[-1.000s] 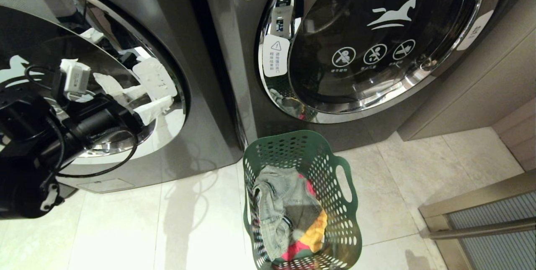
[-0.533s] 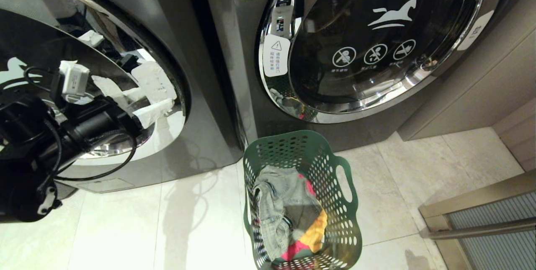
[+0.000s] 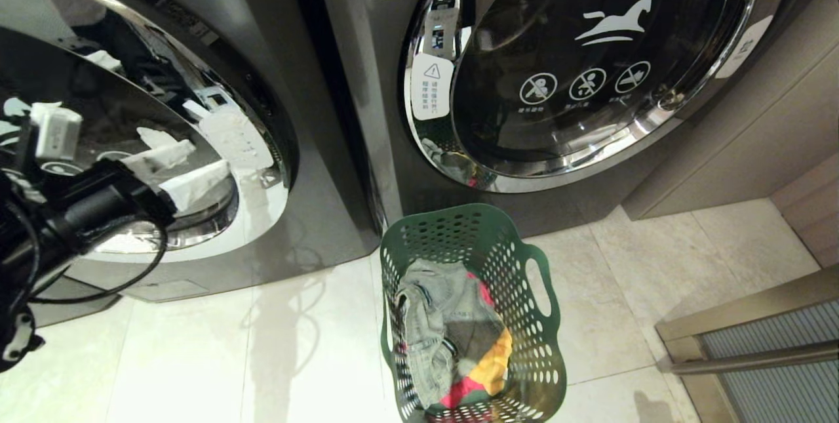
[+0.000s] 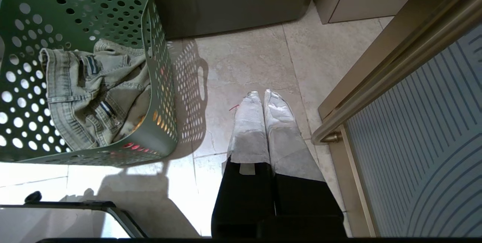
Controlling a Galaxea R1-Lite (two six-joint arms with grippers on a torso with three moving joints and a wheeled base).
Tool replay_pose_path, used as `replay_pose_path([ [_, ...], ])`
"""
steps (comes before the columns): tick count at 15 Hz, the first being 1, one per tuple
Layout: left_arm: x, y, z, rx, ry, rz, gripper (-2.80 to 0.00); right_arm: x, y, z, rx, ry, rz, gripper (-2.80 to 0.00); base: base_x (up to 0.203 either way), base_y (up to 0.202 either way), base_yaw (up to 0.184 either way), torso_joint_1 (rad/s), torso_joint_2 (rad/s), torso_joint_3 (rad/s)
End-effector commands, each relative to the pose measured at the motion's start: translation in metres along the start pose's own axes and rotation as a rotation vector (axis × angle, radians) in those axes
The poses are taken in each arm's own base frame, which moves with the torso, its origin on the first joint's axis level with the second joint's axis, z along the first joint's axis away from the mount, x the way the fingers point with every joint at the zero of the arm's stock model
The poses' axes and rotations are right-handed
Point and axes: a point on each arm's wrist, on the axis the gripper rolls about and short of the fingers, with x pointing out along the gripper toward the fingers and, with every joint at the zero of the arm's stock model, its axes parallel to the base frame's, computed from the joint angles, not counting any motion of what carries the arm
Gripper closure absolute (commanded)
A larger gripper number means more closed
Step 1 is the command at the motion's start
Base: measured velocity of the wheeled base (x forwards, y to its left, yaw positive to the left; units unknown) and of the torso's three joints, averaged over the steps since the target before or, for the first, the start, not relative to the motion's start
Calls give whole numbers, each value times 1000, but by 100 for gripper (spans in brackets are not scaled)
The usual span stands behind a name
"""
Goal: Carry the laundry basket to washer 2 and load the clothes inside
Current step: Open the lid of the washing machine
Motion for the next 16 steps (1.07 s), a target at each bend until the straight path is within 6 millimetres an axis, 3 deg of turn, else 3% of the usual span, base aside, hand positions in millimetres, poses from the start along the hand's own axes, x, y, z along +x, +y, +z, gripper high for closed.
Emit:
replay_pose_path([
  [1,-39,11,21,66,-18,95,-280,0,0,0,-1,-1,0,0,0,0,0,0,0,0],
  [4,-84,-3,64,129,-83,177,-280,0,0,0,0,1,0,0,0,0,0,0,0,0],
  [7,-124,-51,127,186,-238,270,-280,0,0,0,0,0,0,0,0,0,0,0,0,0],
  [9,-151,-88,174,296,-363,446,-280,0,0,0,0,-1,0,0,0,0,0,0,0,0],
  [11,-155,-120,230,463,-497,536,-280,0,0,0,0,1,0,0,0,0,0,0,0,0],
  [13,-149,-147,275,558,-579,502,-280,0,0,0,-1,0,0,0,0,0,0,0,0,0],
  [14,-147,-155,293,545,-592,482,-280,0,0,0,0,0,0,0,0,0,0,0,0,0],
  [16,-145,-144,301,386,-558,470,-280,0,0,0,0,-1,0,0,0,0,0,0,0,0],
])
